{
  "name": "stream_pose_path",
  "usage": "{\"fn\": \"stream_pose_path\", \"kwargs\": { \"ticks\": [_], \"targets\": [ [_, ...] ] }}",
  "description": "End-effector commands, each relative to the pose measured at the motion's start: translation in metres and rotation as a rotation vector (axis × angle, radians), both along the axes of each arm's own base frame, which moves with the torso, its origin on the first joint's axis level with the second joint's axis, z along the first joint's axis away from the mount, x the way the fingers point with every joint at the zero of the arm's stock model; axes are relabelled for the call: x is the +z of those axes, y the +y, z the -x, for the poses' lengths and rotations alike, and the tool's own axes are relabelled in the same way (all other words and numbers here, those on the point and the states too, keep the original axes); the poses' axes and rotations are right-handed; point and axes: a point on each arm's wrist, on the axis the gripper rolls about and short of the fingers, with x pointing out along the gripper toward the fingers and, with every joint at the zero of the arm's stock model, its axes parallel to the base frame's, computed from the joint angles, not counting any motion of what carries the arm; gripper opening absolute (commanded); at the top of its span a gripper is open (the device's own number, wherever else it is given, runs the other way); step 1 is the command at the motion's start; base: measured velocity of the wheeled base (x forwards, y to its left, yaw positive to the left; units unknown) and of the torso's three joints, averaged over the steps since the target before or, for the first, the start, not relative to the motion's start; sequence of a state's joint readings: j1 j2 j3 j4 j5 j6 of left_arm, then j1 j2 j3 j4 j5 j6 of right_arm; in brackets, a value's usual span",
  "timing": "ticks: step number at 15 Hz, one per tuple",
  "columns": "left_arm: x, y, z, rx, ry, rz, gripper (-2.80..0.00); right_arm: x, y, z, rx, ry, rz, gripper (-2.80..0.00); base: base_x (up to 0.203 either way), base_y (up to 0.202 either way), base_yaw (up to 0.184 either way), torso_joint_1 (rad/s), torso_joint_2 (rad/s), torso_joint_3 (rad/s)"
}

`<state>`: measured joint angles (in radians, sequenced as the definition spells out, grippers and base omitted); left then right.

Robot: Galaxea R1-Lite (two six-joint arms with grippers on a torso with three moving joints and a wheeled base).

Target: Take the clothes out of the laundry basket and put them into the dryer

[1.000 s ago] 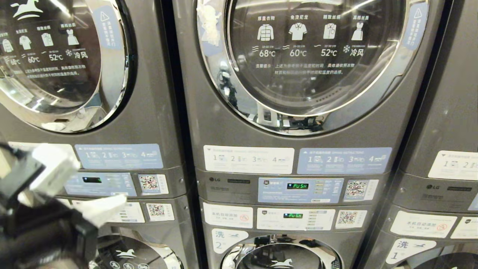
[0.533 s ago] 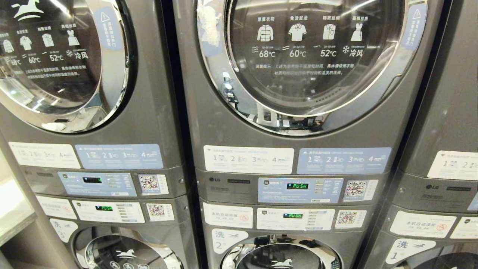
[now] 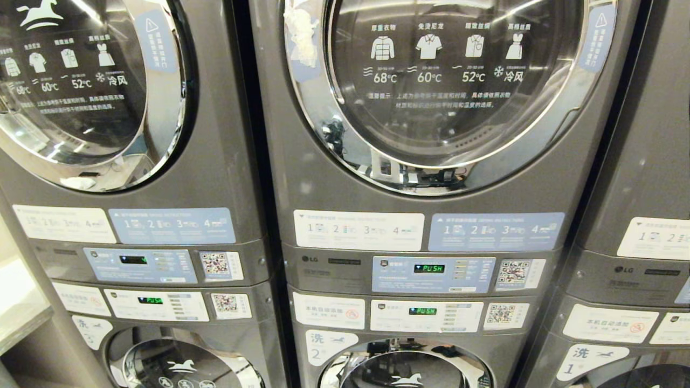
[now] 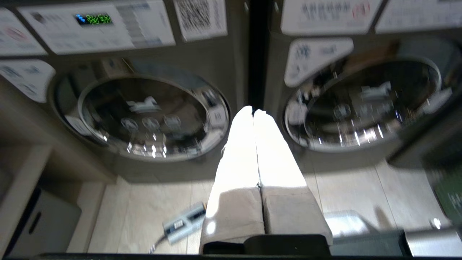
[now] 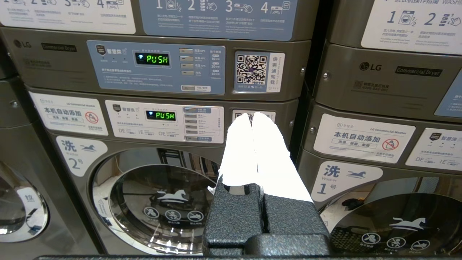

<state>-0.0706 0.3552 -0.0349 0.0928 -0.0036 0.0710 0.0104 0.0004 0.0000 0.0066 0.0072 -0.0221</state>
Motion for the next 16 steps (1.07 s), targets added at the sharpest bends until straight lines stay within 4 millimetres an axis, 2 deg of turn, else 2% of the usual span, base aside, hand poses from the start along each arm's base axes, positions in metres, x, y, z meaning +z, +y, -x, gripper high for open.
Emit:
{"fn": "stream_pose_path", "kwargs": {
  "ticks": [1, 4, 16],
  "targets": [
    [-0.002, 0.001, 0.016, 0.041, -0.203, 0.003, -2.8, 0.0, 0.0, 0.0, 0.001, 0.0, 0.002, -2.8, 0.0, 0.0, 0.0, 0.0, 0.0, 0.0],
    [-0.005, 0.0, 0.028, 0.046, -0.369, -0.014, -2.8, 0.0, 0.0, 0.0, 0.001, -0.001, -0.001, -2.8, 0.0, 0.0, 0.0, 0.0, 0.0, 0.0],
    [-0.005, 0.0, 0.027, 0.062, -0.366, 0.003, -2.8, 0.0, 0.0, 0.0, -0.004, -0.002, -0.022, -2.8, 0.0, 0.0, 0.0, 0.0, 0.0, 0.0]
  ]
}}
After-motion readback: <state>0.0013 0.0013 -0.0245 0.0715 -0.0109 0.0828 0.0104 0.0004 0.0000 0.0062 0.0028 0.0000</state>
